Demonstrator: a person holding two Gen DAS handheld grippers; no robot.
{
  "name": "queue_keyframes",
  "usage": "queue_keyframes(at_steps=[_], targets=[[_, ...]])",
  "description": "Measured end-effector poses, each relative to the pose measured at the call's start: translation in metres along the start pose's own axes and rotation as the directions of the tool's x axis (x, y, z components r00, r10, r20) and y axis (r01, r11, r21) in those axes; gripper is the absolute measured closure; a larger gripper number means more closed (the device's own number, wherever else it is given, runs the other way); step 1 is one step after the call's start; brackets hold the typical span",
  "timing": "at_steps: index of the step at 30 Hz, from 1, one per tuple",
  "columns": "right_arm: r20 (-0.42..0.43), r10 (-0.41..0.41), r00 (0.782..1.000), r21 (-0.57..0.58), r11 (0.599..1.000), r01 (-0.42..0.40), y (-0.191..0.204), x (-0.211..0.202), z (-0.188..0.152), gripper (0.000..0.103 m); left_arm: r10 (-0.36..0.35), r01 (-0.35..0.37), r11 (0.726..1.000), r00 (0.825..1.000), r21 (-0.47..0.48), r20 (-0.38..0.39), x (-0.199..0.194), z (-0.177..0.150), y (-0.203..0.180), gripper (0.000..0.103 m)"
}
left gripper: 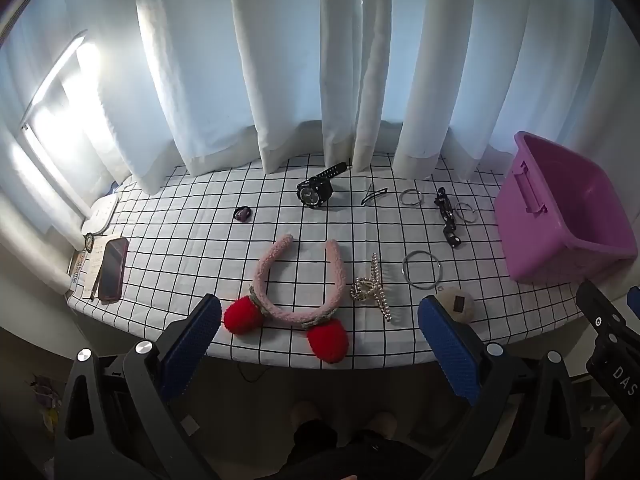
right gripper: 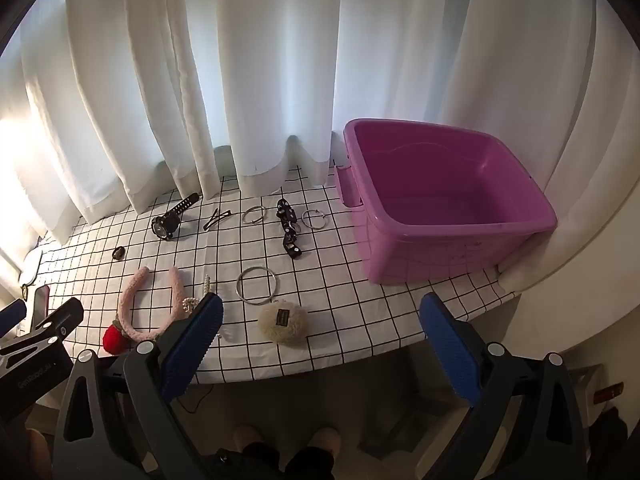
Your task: Organize jewelry
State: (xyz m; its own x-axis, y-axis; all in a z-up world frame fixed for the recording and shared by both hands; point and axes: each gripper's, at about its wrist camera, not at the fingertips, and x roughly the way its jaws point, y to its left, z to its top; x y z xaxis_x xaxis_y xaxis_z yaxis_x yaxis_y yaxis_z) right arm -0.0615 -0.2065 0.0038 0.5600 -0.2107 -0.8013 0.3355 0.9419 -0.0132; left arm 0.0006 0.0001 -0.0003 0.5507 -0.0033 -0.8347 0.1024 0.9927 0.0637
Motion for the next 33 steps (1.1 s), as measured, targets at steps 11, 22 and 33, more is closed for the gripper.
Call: queue_keyframes(at_steps=[11,22,33], targets=[[0.005,-0.009,1.000,-0.005,1.000,0.009,0.0005,-0.0020,0.0002,0.009,0.001,-0.001,1.000,1.000,0.003,0.006,-0.0024,0.0021,0.0007,0.006],[0.002,-0.007,1.000,-0.004,1.000,0.007,0.0017,0.0037,-0.0005,0.009,0.003,-0.003,1.000,1.000,0.004,0.005,0.0012,0.0040,0.0019,0.006],[-0.001,-0.003,1.000,-0.003,1.000,0.003,-0.0011,0.0027,0.0010,0.009,0.001,-0.001,1.000,1.000,0.005,0.004,0.0029,0.0045,0.0026,0.006]])
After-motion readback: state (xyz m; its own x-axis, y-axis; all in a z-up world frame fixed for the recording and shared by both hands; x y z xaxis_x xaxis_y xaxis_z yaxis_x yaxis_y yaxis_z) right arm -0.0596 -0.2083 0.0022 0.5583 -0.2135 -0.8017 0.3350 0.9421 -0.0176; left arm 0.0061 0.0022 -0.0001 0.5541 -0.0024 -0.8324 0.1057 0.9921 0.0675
